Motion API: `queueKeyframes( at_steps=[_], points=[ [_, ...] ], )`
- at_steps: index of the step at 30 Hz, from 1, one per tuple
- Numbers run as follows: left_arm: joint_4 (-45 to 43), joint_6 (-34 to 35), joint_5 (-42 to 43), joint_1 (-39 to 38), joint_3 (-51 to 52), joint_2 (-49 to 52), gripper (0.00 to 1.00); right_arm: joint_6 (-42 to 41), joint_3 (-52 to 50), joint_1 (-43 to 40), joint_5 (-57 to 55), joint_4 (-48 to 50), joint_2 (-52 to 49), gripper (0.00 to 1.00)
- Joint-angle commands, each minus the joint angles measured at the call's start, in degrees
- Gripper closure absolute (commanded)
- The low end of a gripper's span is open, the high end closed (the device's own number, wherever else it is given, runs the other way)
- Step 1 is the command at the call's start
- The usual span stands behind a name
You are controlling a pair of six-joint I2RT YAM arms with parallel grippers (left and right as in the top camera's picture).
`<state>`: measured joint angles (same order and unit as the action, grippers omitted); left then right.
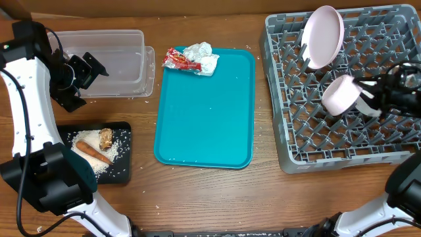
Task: Sort waste into correct bins and load items into the dishwasher
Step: 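Carry the pink bowl with the right gripper and lower it into the rack, then release the pink bowl and withdraw the right gripper to the side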
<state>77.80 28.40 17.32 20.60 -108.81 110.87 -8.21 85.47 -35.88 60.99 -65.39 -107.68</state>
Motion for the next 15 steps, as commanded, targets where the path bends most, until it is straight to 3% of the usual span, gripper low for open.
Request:
queueKeyframes(
  at_steps=[1, 3, 15],
  points=[
    [-0.07, -0.09, -0.15, -0.74, -1.16, -1.9, 0.0, 0.44, 6.84, -0.02, -9.75, -2.69, 0.96, 0.55],
    [-0.07, -0.09, -0.15, -0.74, -1.16, -1.9, 0.0, -2.78, 12.39, 0.17, -18.27, -7.21, 0.96, 0.24],
    [-0.07, -0.09, -0.15, -0.74, -1.16, -1.9, 0.0, -9.86, 29.97, 1.51, -37.29, -17.64, 1.07, 0.22]
  ],
)
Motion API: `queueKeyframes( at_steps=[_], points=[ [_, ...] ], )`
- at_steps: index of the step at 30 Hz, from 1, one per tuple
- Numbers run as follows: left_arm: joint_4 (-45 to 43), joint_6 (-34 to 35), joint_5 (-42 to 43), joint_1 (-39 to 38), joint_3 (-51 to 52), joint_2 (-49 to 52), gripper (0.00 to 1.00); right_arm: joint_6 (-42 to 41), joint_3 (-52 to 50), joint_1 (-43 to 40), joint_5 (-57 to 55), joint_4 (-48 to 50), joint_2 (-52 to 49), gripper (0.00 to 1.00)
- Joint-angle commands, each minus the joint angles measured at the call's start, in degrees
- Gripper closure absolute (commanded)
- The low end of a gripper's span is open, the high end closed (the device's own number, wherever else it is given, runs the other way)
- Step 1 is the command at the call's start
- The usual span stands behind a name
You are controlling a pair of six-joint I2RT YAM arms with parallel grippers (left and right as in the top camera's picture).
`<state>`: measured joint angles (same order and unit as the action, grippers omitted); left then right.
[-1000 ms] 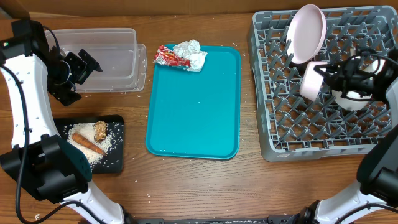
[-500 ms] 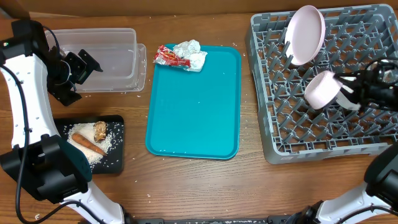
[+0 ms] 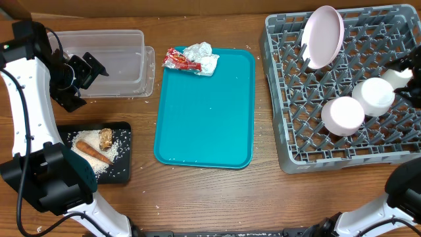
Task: Sort waste into correct bins and load items into the dishwasher
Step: 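Release the pink bowl and withdraw the right gripper to the side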
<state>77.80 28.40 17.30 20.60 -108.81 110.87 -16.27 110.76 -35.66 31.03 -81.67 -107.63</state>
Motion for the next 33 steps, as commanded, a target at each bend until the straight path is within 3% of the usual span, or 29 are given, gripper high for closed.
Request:
queueKeyframes(
  at_steps=[1, 7, 13, 16, 19, 25, 29, 33],
  points=[
    [-0.07, -0.09, -0.13, -0.74, -1.16, -1.9, 0.0, -1.79, 5.62, 1.99, -8.9, -2.12, 1.03, 0.23],
    [-0.07, -0.09, -0.13, -0.74, -1.16, -1.9, 0.0, -1.77, 6.23, 8.72, -12.59, -3.82, 1.03, 0.26],
    [-0.07, -0.09, -0.13, -0.74, -1.16, -1.9, 0.0, -0.92, 6.23, 23.15, -15.02, -0.57, 1.03, 0.25],
    [-0.07, -0.09, -0.13, -0.74, -1.16, -1.9, 0.0, -0.96, 6.19, 32.63, -17.59, 3.96, 1.01, 0.18],
    [-0.07, -0.11, -0.13, -0.74, -1.16, -1.9, 0.0, -0.96, 5.33, 42.23, -20.81, 11.91, 0.9, 0.0],
    [-0.07, -0.11, -0.13, -0.74, -1.16, -1.9, 0.0, -1.86, 4.24, 55.41, -34.12, 23.69, -1.77, 0.0],
    [-0.07, -0.09, -0.13, -0.74, -1.16, -1.9, 0.0, -2.43, 4.24, 58.77, -37.0, 25.18, -4.07, 0.0],
    [-0.07, -0.11, -0.13, -0.74, -1.16, -1.9, 0.0, -3.74, 4.39, 56.72, -39.52, 24.33, -3.76, 0.0]
  ],
)
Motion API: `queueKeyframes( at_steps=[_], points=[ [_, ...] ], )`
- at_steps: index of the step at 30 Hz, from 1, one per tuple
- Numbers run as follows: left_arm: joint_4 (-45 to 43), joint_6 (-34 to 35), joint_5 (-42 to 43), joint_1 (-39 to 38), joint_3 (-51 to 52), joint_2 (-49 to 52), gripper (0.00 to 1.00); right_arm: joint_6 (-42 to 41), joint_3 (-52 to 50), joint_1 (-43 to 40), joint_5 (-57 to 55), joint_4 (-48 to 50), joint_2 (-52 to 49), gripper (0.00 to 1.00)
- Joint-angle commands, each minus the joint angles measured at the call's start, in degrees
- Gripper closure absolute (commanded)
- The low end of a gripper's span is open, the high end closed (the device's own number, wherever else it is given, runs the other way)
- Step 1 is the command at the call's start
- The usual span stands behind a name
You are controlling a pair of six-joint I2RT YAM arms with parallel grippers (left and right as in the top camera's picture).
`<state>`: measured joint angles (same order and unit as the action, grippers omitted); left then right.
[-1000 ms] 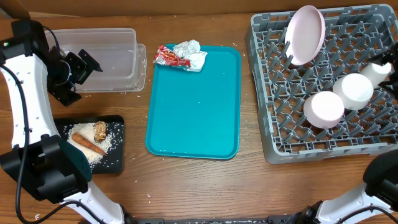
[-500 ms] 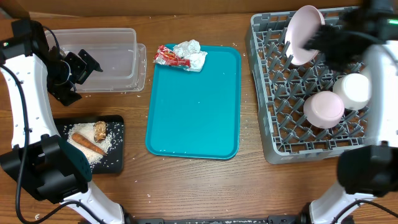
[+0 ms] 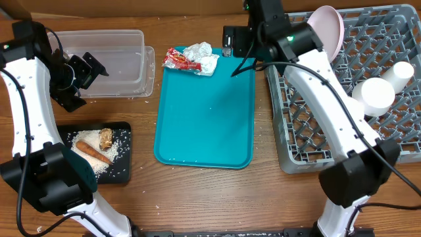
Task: Sort waste into correct bins and load items into the dishwasher
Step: 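Release the pink bowl and withdraw the right gripper to the side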
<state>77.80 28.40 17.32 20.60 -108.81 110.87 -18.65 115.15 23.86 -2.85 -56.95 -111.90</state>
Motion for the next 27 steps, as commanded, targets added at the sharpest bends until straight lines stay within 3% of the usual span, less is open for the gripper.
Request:
queueKeyframes(
  at_steps=[1, 16, 20, 27],
  points=[
    [-0.07, -0.09, -0.15, -0.74, -1.16, -1.9, 0.0, -1.33, 0.0, -3.78, -6.47, -0.66, 0.9, 0.0],
    [-0.07, -0.09, -0.15, -0.74, -1.16, -1.9, 0.0, -1.4, 0.09, -31.89, -5.05, -8.31, 17.07, 0.0],
    [-0.04, 0.13, -0.04, -0.74, -1.16, -1.9, 0.0, -1.57, 0.07, -43.15, -5.03, -8.63, 17.53, 0.0],
    [0.72, 3.32, 6.8, -0.76, -1.16, -1.9, 0.0, -1.55, 0.02, -53.81, -5.03, -10.47, 16.74, 0.0]
  ],
)
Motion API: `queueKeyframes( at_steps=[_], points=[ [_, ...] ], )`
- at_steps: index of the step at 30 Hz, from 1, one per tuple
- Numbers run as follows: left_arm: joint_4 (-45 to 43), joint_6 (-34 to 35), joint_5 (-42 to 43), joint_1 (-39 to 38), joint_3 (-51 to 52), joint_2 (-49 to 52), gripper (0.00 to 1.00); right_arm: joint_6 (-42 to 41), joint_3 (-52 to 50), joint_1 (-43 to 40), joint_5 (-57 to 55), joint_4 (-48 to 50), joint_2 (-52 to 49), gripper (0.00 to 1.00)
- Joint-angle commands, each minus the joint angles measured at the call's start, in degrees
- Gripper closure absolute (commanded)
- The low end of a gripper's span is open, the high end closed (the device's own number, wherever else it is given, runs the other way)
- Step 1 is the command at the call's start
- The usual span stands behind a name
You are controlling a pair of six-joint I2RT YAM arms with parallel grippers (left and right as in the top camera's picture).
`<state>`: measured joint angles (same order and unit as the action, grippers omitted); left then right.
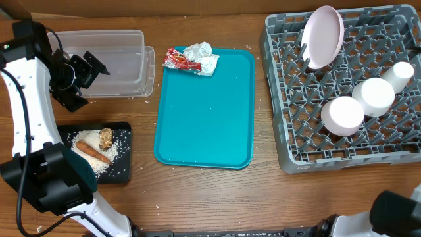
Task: Sort waste into correct bins and load items into the dishwasher
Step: 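Release the pink bowl and withdraw the right gripper to the side, then reach the left gripper over the tissue and red wrapper on the teal tray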
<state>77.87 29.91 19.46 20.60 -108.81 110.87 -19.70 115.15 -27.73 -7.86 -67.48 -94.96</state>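
A red wrapper [179, 60] and crumpled white paper [202, 56] lie on the far left corner of the teal tray [204, 125]. In the grey dish rack [283, 141] a pink plate [323, 36] stands on edge. A pink cup [342, 116] and two white cups [375, 95] sit mouth down beside it. My left gripper [89, 68] hovers open over the left end of the clear plastic bin [122, 46], holding nothing. Only the base of the right arm shows, at the bottom right; its gripper is out of view.
A black tray [122, 168] at the front left holds a carrot [92, 153], a brown food scrap [105, 137] and scattered rice. Rice grains also lie loose on the wooden table around the bin and the tray.
The right arm, which stretched across the rack with its gripper at the teal tray's far right corner, has left the overhead view. The pink cup it covered shows again. The left arm has not moved.
First my right gripper held the pink cup above the rack. Then the cup sat mouth down in the rack and the gripper was at the right edge. Later the arm reached to the tray's far edge by the wrapper; now it is out of view, the waste untouched.
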Motion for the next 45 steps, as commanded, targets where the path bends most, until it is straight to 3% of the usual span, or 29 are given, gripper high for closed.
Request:
queueKeyframes(
  at_steps=[1, 5, 8, 11, 12, 16, 19, 21, 27, 33, 39, 43, 45],
  points=[
    [2.27, 1.77, 8.28, -0.85, -1.16, -1.9, 0.0, -0.5, 0.02, -3.39, -0.02, 0.07, -0.2, 0.0],
    [3.78, -12.81, 24.61, -4.33, -1.01, -1.88, 0.05, -0.5, 0.02, -5.11, -0.02, 0.07, -0.2, 0.0],
    [6.08, -18.69, 25.68, -10.14, -1.01, -1.88, 0.09, -0.5, 0.02, -5.14, -0.02, 0.07, -0.2, 0.0],
    [3.17, -17.94, 20.31, -18.53, -1.01, -1.88, 0.09, -0.5, 0.02, -5.14, -0.02, 0.07, -0.2, 0.0],
    [2.36, -17.92, 20.2, -19.98, -1.01, -1.88, 0.0, -0.5, 0.02, -5.14, -0.02, 0.07, -0.2, 0.0],
    [-8.55, -11.19, 22.6, -26.03, -1.05, -1.88, 0.0, -0.5, 0.02, -5.14, -0.02, 0.07, -0.2, 0.0],
    [-12.33, -1.84, 15.06, -29.7, -2.47, -1.88, 0.0, -0.5, 0.02, -5.14, -0.02, 0.07, -0.2, 0.0],
    [-11.67, 0.63, 7.15, -31.52, -5.14, -1.88, 0.0, -0.5, 0.02, -5.14, -0.02, 0.07, -0.2, 0.0],
    [-7.58, 1.4, -6.67, -35.32, -15.67, -1.49, 0.0, -0.5, 0.02, -5.14, -0.02, 0.07, -0.2, 0.0],
    [-11.76, 0.85, -17.9, -36.57, -15.78, -0.74, 0.0, -0.5, 0.02, -5.14, -0.02, 0.07, -0.2, 0.0],
    [-17.18, -6.05, -21.55, -38.97, -15.67, 5.03, 0.0, -0.5, 0.02, -5.14, -0.02, 0.07, -0.2, 0.0],
    [-19.78, -11.98, -21.57, -40.59, -15.67, 10.88, 0.13, -0.5, 0.02, -5.14, -0.02, 0.07, -0.2, 0.0],
    [-20.96, -14.36, -21.57, -41.24, -15.67, 13.53, 0.13, -0.5, 0.02, -5.14, -0.02, 0.07, -0.2, 0.0]
  ],
)
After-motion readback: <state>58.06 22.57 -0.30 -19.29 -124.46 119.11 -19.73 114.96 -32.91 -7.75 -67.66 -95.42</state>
